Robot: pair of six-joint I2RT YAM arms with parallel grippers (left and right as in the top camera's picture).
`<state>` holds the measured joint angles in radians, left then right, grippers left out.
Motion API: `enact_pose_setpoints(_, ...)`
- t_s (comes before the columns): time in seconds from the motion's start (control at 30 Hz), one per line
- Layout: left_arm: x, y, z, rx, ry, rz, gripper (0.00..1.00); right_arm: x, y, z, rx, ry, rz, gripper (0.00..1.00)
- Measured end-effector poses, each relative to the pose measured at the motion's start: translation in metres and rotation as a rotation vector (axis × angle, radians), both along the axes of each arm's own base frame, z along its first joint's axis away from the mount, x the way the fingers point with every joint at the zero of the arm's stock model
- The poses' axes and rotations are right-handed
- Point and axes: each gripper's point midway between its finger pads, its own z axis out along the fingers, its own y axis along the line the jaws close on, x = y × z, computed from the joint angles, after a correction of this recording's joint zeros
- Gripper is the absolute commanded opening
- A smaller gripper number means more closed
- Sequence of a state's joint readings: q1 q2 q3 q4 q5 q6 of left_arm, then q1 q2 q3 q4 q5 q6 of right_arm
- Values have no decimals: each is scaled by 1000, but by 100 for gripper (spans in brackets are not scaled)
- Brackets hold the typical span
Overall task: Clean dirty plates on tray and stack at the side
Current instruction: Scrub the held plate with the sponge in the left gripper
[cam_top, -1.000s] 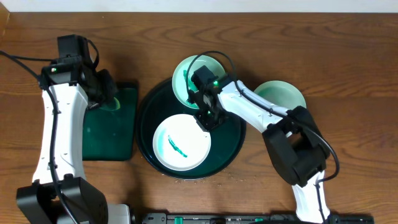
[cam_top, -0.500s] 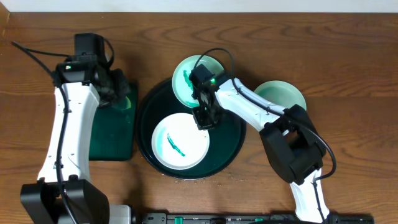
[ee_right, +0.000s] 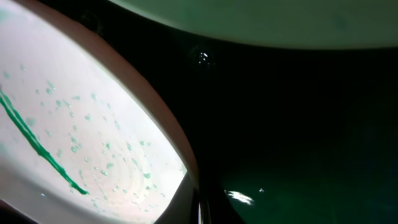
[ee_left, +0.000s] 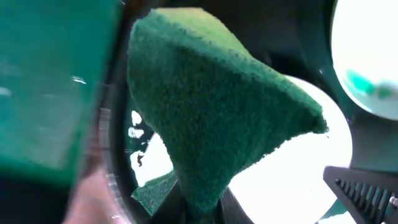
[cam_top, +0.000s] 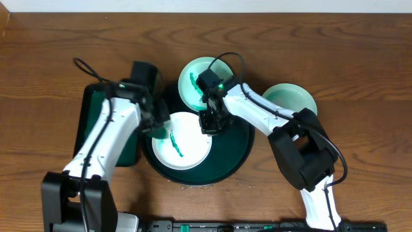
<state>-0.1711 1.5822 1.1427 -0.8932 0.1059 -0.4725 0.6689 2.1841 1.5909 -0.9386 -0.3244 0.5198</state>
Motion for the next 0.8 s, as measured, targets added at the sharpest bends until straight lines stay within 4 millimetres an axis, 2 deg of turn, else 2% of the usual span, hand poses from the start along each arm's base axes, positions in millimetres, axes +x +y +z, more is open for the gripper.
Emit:
enact_pose_setpoints(0.17, -19, -31, -33, -31, 20, -49, 7, 0, 0, 0, 7, 7, -3, 1)
enact_pose_setpoints(0.37, -35, -33, -64, -24, 66, -29, 7, 0, 0, 0, 8, 6, -3, 1)
enact_pose_setpoints(0.47, -35, -39, -71, -35, 79, -43, 7, 0, 0, 0, 9, 7, -3, 1)
enact_pose_setpoints(0.57, -33, -51, -77, -77, 86, -135, 7, 0, -1, -1, 2, 4, -3, 1)
enact_pose_setpoints(0.67, -33, -59, -78, -111, 90, -216, 7, 1, -4, -1, -6, 4, -7, 1)
enact_pose_setpoints(0.8, -36, -82, -72, -257, 84, -369, 7, 1, -4, -1, -7, 2, -7, 1)
